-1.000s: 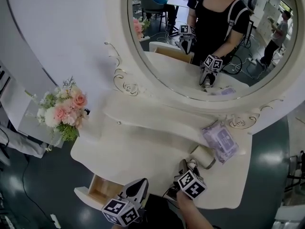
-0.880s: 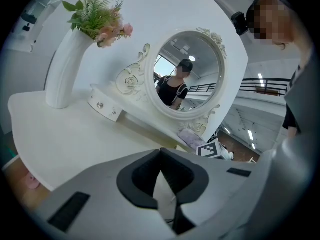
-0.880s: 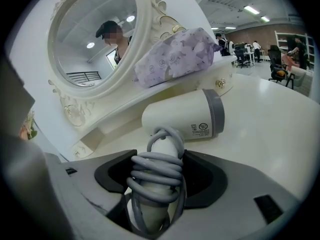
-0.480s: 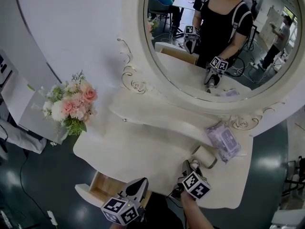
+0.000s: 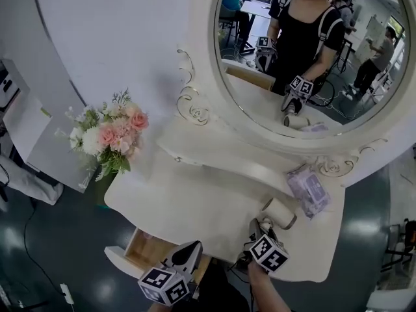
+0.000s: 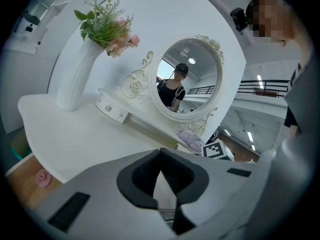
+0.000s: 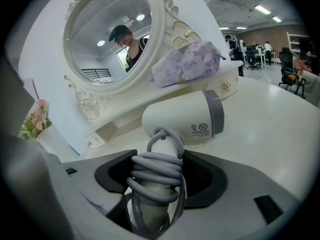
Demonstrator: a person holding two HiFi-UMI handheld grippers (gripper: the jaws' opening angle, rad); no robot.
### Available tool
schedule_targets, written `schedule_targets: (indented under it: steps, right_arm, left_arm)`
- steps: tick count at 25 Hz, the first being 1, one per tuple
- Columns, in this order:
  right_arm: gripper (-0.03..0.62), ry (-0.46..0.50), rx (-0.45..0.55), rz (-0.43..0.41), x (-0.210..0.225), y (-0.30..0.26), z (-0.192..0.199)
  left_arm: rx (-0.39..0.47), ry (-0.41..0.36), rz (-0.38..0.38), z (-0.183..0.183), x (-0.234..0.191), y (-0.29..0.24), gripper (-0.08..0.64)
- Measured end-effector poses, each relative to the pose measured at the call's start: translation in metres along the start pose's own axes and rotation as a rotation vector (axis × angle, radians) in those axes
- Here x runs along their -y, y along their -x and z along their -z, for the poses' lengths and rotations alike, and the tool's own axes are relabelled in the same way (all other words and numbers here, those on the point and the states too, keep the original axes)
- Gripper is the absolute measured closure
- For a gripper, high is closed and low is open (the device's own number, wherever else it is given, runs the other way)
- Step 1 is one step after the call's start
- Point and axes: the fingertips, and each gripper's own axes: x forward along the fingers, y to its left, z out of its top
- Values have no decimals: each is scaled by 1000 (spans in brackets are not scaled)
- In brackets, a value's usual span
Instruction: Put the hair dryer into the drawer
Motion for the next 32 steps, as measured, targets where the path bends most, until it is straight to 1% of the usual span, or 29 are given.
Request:
schedule_targets:
  steps: [4,11,17,22,27,32]
  right_arm:
    - [310,2,5,-20,-9,8,4]
    - [310,109,14,-73,-37,22,15]
    - [310,173,1,-123,-62,31,31]
    - [310,220,-26,-193,-87,38,48]
    - [310,302,-53,-296,-119,49,70]
    - [310,365,-90,-363,-145,56,96]
  left_arm:
    - [13,0,-2,1,-4,13,538]
    - [43,4,-20,1,-15,38,538]
    - [63,7,-40,3,-28,58,538]
    - [90,28,-74,3,-41,78,537]
    - [117,57,-122,7,-57,101,538]
    - [142,79,-168,12,-73,123,538]
